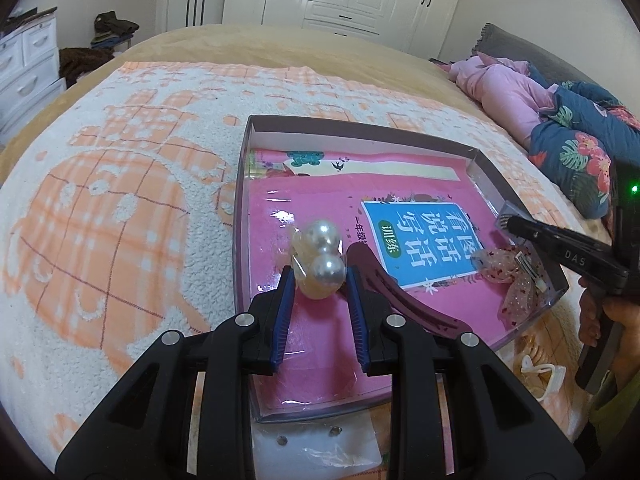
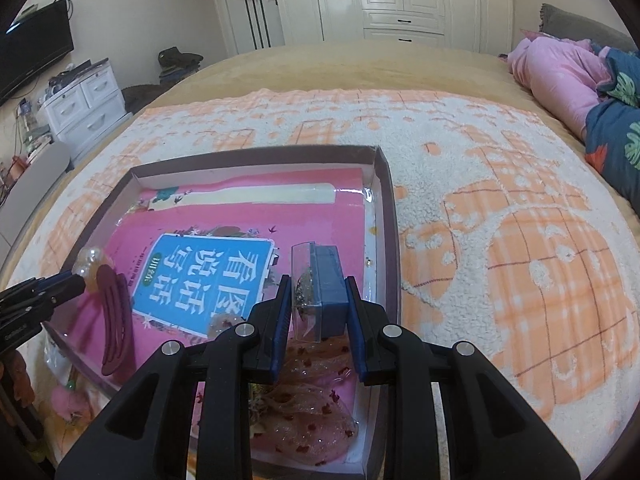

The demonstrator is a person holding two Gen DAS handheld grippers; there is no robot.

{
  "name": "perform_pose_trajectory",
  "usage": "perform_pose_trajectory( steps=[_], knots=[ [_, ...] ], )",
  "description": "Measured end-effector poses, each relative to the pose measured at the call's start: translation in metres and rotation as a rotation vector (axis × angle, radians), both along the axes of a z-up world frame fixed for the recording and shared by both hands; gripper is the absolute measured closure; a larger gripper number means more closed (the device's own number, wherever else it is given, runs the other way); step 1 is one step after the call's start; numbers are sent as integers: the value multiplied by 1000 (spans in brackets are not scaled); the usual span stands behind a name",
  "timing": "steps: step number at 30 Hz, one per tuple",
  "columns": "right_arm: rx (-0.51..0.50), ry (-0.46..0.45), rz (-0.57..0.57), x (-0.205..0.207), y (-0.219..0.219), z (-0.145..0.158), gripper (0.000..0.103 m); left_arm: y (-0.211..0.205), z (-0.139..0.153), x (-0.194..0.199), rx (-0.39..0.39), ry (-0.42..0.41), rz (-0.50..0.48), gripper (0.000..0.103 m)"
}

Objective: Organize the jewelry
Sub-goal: 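Carry the pearl clip and blue box into the tray and open both tools, then withdraw both open tools from the tray back toward the pile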

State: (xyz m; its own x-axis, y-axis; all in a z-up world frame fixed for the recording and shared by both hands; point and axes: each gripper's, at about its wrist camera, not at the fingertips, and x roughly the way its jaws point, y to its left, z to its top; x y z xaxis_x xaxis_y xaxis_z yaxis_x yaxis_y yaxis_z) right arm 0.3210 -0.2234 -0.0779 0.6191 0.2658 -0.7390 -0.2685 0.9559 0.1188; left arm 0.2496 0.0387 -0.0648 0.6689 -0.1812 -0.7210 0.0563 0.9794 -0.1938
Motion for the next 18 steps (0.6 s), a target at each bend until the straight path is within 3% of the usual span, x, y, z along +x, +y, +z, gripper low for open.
perform_pose_trajectory(
  steps=[5,8,13,18],
  knots=[
    [4,-12,6,-3,0,-1,77,1,1,0,-3,-3,6,84],
    [14,-29,6,-8,-1,2,65,1,2,-2,-3,-7,8,84],
    [9,-71,11,-23,-2,12,55,0,8,-7,-6,-22,11,83],
    [20,-119,18,-42,-3,27,41,-3,17,-17,-4,-47,11,74]
  ],
)
